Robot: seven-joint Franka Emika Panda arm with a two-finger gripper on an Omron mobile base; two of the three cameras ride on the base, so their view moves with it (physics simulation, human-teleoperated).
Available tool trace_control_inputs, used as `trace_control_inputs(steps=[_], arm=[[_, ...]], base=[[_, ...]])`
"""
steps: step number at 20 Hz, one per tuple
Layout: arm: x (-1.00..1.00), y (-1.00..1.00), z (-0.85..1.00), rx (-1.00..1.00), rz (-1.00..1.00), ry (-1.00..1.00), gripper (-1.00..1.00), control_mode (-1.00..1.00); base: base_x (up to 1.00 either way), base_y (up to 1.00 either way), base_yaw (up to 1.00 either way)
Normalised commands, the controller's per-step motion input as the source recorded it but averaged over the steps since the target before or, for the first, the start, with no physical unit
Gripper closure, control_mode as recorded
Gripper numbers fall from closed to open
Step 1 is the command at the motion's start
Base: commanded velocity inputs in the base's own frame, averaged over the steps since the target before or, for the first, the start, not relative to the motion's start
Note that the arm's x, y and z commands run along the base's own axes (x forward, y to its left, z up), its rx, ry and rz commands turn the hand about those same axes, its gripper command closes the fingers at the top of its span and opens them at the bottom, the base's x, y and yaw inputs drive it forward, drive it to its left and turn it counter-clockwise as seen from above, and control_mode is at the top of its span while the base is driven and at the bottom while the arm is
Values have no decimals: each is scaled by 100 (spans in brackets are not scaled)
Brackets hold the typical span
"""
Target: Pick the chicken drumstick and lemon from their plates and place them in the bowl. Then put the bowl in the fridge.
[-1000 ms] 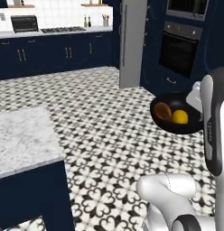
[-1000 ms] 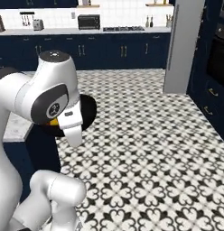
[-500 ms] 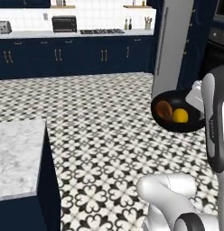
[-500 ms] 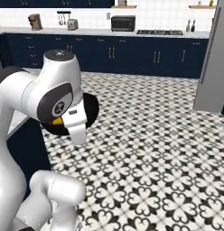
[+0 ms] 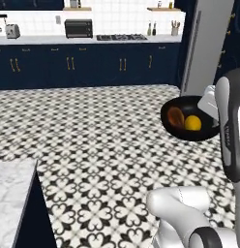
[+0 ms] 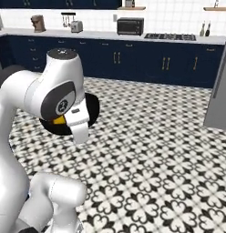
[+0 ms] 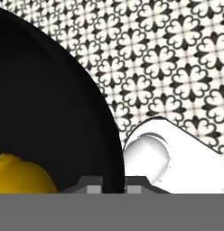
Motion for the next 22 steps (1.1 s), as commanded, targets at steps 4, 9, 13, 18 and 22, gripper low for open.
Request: trace_control_inputs(steps=[4,9,13,18,22], arm=[[0,0,0,0,0,0,100,100],[0,0,0,0,0,0,100,100],[0,0,0,0,0,0,100,100],[0,0,0,0,0,0,100,100],[0,0,0,0,0,0,100,100]], base=[[100,1,-21],[100,7,0],[100,0,1],[100,0,0],[100,0,0]])
